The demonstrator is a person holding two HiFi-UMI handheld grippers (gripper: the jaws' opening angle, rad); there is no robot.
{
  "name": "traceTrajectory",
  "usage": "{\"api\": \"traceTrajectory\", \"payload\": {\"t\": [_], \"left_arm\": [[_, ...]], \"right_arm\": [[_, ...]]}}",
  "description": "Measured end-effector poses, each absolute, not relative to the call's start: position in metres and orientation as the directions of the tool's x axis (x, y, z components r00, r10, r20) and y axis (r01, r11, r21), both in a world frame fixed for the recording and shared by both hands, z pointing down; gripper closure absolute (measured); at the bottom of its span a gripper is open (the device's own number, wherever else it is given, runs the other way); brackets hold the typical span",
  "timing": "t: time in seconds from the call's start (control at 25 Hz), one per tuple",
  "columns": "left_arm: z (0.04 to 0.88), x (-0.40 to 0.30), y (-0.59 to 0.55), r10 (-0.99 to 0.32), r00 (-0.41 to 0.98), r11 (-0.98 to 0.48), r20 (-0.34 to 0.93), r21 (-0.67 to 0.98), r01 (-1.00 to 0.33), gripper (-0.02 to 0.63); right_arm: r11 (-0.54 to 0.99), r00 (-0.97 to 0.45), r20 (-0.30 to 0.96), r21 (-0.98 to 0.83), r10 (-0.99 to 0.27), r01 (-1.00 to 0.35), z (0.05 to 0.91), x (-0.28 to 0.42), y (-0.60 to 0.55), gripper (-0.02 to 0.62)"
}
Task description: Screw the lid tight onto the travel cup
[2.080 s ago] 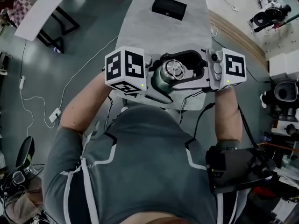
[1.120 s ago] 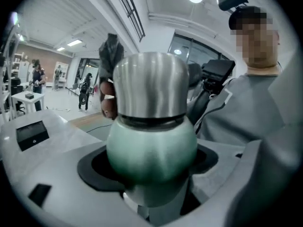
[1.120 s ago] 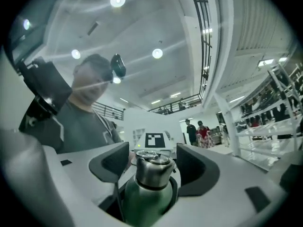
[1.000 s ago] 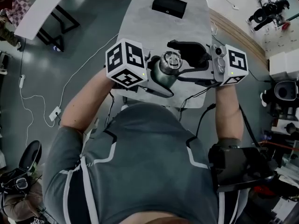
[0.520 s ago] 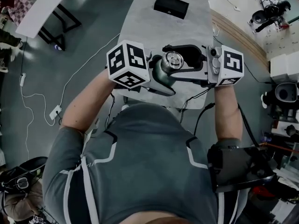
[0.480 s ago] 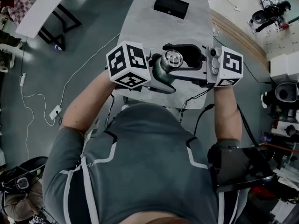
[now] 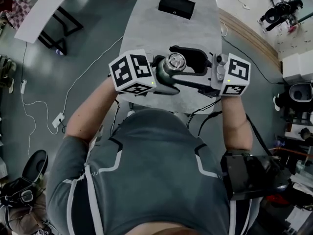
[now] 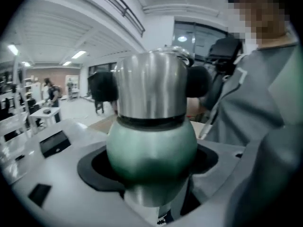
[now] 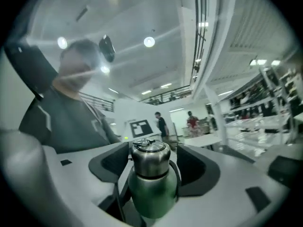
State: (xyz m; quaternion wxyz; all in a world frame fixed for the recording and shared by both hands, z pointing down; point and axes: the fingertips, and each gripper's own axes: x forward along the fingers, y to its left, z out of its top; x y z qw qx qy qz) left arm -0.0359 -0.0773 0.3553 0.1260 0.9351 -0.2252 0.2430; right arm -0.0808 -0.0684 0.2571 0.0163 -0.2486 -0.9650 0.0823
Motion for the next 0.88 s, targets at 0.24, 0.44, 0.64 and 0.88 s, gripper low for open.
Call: {"api": "traceTrajectory", "payload": {"t": [0.24,0.44,0.64,0.88], "left_arm": [[0.324,-0.015,-0.043,-0.165,0.89,-0.946,0.425,0.186,-0.264,0.215],[0.32,-0.013,-0.045,-0.167,0.9,-0.941,0.402,0.207,-0.267,0.215],[0.339,-0.033,-0.084,-0.393,0.784,-0.832,0.481,0.177,-0.525,0.215],[0.376,-0.069,-0.11,-0.556,0.584,-0.692,0.592,0.06,-0.719,0.215]], "right_arm": [[0.709,-0.718,-0.079,-0.11,0.692,0.696,0.231,-0.066,-0.041,0.288],[0.694,-0.705,-0.109,-0.124,0.701,0.709,0.227,-0.068,-0.041,0.324],[0.866,-0.884,-0.134,-0.181,0.447,0.466,0.242,-0.082,-0.075,0.327],[0.974,-0.988,-0.004,-0.166,0.153,0.152,0.277,-0.104,-0.094,0.327]]}}
